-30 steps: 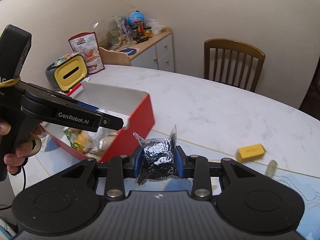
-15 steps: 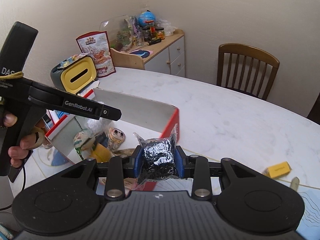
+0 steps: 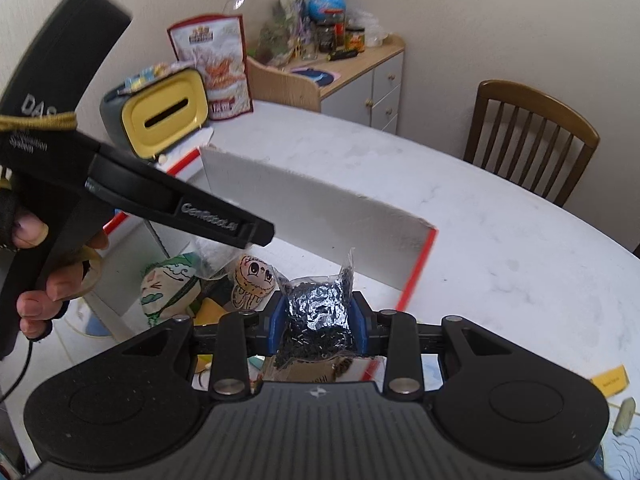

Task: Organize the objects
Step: 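Lift and carry both bead bags over the box with both grippers, then open both grippers to drop the bead bags into the box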

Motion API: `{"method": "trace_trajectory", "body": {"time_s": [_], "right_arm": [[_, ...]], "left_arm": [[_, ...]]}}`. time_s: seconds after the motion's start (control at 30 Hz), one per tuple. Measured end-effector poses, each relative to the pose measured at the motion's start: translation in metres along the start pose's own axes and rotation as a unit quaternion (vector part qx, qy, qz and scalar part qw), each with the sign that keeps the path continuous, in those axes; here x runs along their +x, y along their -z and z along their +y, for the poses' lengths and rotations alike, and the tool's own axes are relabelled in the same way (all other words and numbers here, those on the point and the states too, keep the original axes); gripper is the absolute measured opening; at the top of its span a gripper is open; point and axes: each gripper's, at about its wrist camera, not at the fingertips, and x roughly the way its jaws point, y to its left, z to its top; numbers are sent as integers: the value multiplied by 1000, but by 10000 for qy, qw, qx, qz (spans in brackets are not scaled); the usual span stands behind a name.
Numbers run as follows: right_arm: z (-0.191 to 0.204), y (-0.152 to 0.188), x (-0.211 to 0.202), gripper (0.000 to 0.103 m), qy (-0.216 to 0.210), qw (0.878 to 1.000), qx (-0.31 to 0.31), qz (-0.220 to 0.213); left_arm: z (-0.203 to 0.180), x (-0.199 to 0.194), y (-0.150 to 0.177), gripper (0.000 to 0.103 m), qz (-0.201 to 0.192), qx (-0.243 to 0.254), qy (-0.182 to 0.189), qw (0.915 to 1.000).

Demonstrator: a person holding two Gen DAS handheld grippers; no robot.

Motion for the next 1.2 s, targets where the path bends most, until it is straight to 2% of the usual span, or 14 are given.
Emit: {"method": "trace_trajectory", "body": {"time_s": [0.27, 0.6, 1.1, 1.2], "right_arm": [[13, -3, 32, 34, 44, 9997, -139, 217], [19, 3, 53, 34, -10, 9986, -199, 489], [16, 1, 58, 35, -47, 9979, -113, 643], [15, 2, 55, 38, -31, 9980, -93, 626]], "left_arm": [[-1, 27, -4, 42, 179, 241, 24, 9995], [0, 56, -2, 42, 467, 410, 75, 9980], [-2, 77, 1, 45, 912, 481, 128, 9946], [-1, 78, 1, 48, 917, 435, 124, 9948]]}}
